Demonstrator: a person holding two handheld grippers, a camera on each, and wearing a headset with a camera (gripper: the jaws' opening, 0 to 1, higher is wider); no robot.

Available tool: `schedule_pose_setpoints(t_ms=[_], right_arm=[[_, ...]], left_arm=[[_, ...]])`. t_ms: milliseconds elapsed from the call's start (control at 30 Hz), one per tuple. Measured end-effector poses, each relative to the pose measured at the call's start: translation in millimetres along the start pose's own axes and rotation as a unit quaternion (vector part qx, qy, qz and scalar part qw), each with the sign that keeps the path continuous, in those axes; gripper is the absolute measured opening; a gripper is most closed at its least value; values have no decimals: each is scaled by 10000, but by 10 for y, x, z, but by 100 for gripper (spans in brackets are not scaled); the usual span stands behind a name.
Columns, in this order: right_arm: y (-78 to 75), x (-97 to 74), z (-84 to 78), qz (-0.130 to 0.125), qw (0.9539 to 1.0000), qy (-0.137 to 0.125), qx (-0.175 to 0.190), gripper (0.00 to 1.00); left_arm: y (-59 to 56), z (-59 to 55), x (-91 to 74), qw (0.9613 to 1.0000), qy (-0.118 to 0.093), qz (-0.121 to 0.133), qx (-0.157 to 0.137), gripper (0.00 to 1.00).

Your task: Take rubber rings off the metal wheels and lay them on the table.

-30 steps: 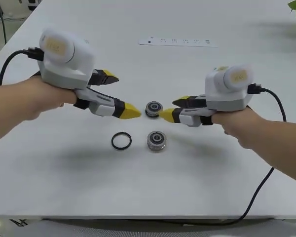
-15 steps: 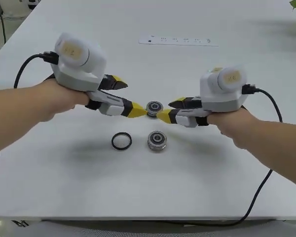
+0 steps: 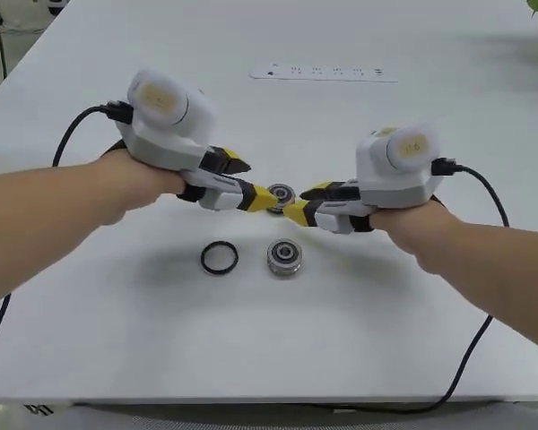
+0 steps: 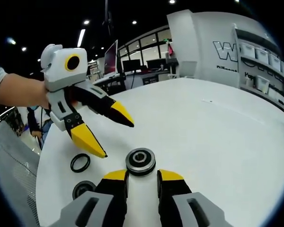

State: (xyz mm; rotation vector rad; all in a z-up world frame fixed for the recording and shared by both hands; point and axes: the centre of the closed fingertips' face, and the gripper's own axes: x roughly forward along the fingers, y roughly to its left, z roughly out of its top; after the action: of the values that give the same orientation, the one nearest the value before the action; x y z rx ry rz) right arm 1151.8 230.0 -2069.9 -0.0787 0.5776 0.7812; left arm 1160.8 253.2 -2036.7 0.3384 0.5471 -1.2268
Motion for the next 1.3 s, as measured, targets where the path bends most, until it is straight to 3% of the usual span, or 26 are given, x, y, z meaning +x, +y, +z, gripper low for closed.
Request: schedule_pose_setpoints(t_ms=[833,1100,1300], right_arm=[[3,35,-39,10,10000,4,38,13],[-13,40,-37,-13,10000,6,29,12],[-32,40,-39,-36,10000,15,40,9]], left_arm=[[-53,-45,235,9997,226,2,62,15],[-22,-58,279,9994,298,109,171,9],[-35,-62,293,9981,358,189,459,8]])
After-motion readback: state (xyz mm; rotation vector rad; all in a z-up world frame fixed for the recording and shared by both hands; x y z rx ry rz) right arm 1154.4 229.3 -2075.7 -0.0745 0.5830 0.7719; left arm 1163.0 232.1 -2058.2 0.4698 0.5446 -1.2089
